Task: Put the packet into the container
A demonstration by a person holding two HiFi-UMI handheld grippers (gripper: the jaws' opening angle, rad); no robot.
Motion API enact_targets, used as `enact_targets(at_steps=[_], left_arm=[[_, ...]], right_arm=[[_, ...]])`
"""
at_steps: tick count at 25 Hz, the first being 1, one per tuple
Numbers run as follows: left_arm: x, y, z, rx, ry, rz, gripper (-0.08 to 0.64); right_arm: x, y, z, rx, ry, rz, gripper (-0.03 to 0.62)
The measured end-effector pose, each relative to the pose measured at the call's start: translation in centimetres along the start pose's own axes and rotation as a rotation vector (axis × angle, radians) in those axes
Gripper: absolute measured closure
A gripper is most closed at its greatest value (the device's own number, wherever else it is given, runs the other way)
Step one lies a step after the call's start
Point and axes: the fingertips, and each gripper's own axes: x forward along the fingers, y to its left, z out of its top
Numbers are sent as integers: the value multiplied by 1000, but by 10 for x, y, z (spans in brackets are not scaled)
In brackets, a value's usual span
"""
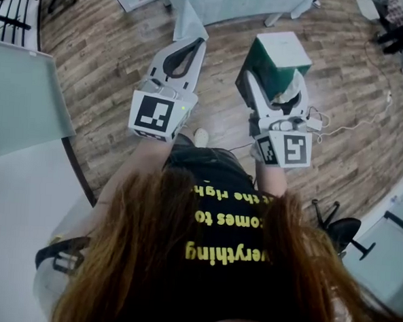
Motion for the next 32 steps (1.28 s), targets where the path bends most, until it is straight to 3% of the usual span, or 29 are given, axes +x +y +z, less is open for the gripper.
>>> enact_targets(at_steps=[19, 32], left_arm=[[26, 15, -8, -9, 18, 4, 558], [83, 83, -4, -7, -13, -21, 558]], right_arm=[[17, -24, -9, 32, 9, -25, 213], [93, -42, -12, 19, 5, -75, 212]])
